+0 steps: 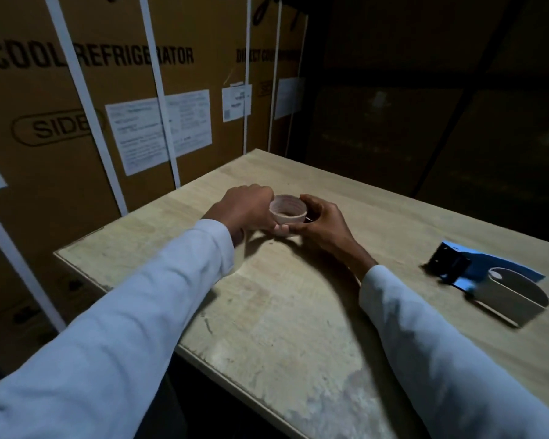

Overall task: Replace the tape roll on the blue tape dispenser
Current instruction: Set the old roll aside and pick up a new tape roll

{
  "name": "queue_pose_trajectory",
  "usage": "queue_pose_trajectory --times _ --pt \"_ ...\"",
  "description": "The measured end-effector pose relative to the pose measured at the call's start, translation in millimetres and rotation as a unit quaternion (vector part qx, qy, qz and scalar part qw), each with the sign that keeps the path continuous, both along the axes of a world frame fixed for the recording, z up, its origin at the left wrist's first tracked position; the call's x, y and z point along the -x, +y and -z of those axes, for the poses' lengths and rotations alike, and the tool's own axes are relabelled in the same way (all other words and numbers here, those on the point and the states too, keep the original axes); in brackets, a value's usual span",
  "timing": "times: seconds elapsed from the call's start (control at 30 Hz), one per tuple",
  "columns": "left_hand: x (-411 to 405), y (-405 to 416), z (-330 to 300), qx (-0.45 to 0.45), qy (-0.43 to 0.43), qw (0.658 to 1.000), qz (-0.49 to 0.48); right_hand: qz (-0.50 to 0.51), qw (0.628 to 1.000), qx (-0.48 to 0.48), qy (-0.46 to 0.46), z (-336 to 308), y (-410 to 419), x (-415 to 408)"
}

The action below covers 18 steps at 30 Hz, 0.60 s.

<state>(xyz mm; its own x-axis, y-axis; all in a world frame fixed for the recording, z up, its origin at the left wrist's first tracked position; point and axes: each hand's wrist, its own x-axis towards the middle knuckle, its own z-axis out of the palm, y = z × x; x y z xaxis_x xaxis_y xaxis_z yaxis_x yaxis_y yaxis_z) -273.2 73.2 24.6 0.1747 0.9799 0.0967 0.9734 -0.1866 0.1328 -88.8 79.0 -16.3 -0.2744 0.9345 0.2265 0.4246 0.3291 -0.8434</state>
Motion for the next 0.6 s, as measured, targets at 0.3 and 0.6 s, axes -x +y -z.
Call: queue_pose_trajectory --times 0.3,0.6 --pt "39.5 -9.4 -7.2 -0.003 -0.086 0.996 0.001 0.077 0.991 0.041 -0.103 -4.3 -7.5 -3.4" --pt "116.6 -49.7 7.7 0.059 -0.235 0.969 -0.051 0.078 0.984 -0.145 -0.07 -13.9 -54.1 53.3"
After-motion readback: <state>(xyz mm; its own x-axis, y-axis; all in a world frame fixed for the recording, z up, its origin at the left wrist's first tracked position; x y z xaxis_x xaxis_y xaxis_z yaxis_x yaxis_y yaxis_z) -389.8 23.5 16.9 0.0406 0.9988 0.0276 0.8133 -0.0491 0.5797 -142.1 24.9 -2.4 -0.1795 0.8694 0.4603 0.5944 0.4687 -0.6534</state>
